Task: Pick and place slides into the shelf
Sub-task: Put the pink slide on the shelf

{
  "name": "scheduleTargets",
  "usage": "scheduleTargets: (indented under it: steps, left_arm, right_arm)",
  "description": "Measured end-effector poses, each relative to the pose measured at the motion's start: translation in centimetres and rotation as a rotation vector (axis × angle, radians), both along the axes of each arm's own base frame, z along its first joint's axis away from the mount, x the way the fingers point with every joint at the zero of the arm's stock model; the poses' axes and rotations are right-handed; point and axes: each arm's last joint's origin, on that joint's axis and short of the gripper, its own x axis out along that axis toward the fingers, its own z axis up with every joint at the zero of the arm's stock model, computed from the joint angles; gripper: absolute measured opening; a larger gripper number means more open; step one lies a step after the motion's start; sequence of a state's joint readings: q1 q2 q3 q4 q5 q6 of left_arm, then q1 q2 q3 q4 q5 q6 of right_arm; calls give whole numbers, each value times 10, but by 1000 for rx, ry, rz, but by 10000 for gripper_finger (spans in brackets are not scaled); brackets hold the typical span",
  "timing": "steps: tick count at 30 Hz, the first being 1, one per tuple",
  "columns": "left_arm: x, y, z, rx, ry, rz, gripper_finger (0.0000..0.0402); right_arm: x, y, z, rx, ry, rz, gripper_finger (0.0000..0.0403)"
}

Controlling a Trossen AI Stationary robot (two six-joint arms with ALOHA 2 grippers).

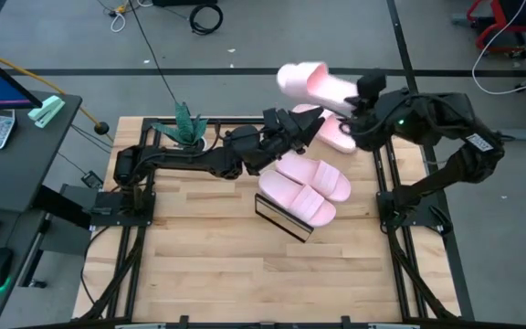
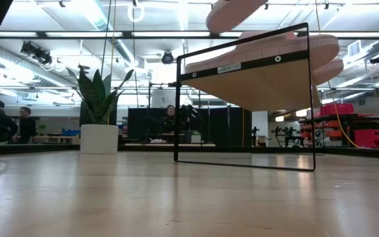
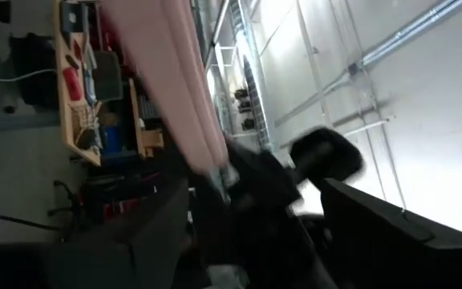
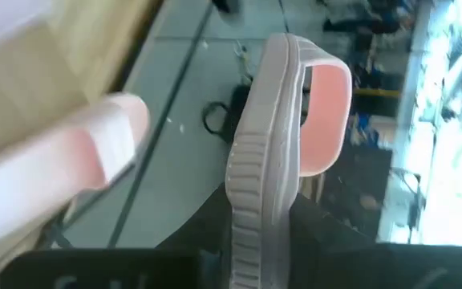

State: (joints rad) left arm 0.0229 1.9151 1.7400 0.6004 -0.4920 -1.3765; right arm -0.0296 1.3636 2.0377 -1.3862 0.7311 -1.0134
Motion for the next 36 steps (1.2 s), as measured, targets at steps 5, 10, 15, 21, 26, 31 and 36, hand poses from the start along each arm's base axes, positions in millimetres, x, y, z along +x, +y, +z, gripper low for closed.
scheduleTargets:
  steps: [5,10,15,21,26,31,36]
  left_arm:
    - [0,0,0,23,20,8,302]
    - [0,8,0,22,21,25,302]
    - [-3,24,3,40,-20,30,298]
    - [-8,48,8,51,-87,3,298]
    - [-15,64,15,71,-177,13,298]
    - [-21,75,20,104,-242,16,295]
    - [-23,77,22,118,-259,8,295]
  right_arm:
    - [-16,-3,6,6,-54,-32,71]
    - [-37,-1,4,78,-59,-65,71]
    - [-55,3,2,215,-95,-68,71]
    - [-65,9,4,391,-183,-22,71]
    - [-56,10,-1,444,-172,-21,71]
    - [-39,10,-27,471,-45,-30,71]
    - [-20,8,-57,464,59,-56,70]
